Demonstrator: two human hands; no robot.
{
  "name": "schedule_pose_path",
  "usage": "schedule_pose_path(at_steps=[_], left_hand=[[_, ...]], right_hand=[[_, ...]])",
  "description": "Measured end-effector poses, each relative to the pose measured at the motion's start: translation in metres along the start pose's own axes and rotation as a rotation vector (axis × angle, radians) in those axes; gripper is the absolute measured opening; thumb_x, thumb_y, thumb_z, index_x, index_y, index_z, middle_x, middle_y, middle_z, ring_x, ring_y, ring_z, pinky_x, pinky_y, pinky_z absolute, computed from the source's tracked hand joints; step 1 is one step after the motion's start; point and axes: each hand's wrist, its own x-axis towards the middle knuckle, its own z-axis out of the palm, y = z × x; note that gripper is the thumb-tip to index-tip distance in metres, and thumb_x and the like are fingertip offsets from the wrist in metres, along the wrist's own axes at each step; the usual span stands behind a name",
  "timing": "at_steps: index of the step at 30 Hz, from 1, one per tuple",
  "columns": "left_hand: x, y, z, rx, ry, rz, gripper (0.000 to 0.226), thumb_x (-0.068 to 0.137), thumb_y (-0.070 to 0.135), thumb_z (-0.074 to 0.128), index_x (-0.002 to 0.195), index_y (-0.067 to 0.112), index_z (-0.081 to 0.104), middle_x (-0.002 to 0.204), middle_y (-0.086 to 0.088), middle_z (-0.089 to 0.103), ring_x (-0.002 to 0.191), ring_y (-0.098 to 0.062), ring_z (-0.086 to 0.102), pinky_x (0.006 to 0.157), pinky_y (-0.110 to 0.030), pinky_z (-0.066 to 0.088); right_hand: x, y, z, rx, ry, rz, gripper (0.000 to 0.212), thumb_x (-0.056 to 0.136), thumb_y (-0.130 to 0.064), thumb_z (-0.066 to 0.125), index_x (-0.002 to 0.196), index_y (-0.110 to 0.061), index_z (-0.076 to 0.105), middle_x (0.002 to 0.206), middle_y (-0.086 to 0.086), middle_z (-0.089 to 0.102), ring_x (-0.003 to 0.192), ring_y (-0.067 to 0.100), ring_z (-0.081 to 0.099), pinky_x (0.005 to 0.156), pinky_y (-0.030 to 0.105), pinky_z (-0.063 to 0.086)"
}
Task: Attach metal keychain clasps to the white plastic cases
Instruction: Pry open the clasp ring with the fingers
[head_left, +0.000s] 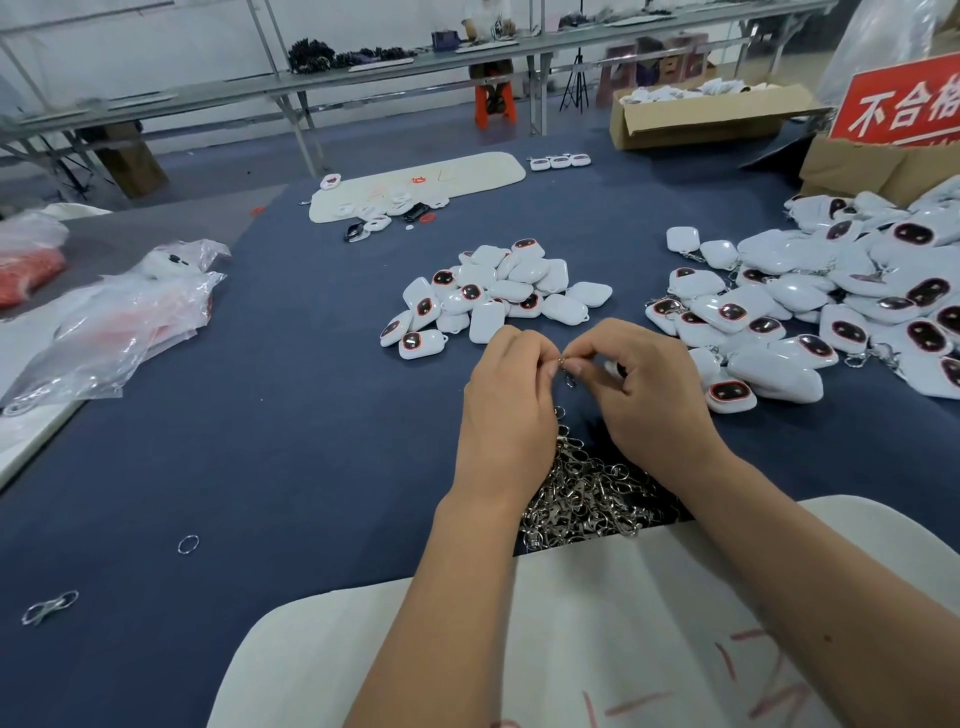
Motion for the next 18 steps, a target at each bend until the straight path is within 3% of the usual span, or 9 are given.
schedule_pose_path(at_steps=[11,16,18], left_hand=[[0.0007,0.0006,-0.001,-0.089,0.022,-0.043,0.018,0.1,0.003,0.054,0.086,0.013,0.059,0.09,0.001,0.058,0.076,-0.024,0.06,0.071,-0.046,0.051],[0.0011,0.0018,0.0001,-0.141,0.041,-0.055,0.019,0.101,0.0,0.052,0.086,0.009,0.059,0.087,-0.001,0.058,0.067,-0.013,0.06,0.061,-0.017,0.045],[0.0017,0.0021,-0.0005,-0.161,0.036,-0.046,0.019,0.1,-0.002,0.052,0.086,0.008,0.059,0.087,-0.003,0.058,0.066,-0.012,0.06,0.06,-0.012,0.043]], right_hand=[[-0.0002,-0.0039,-0.0047,-0.072,0.059,-0.122,0.009,0.094,-0.008,0.072,0.088,-0.014,0.076,0.085,-0.003,0.07,0.077,0.02,0.063,0.068,0.042,0.049],[-0.0008,-0.0059,-0.0052,-0.038,0.083,-0.145,0.009,0.095,-0.006,0.071,0.089,-0.011,0.076,0.086,-0.001,0.07,0.08,0.019,0.064,0.071,0.04,0.05],[-0.0011,-0.0057,-0.0055,-0.022,0.083,-0.147,0.009,0.095,-0.005,0.071,0.089,-0.01,0.076,0.086,-0.001,0.07,0.079,0.018,0.064,0.07,0.04,0.05]])
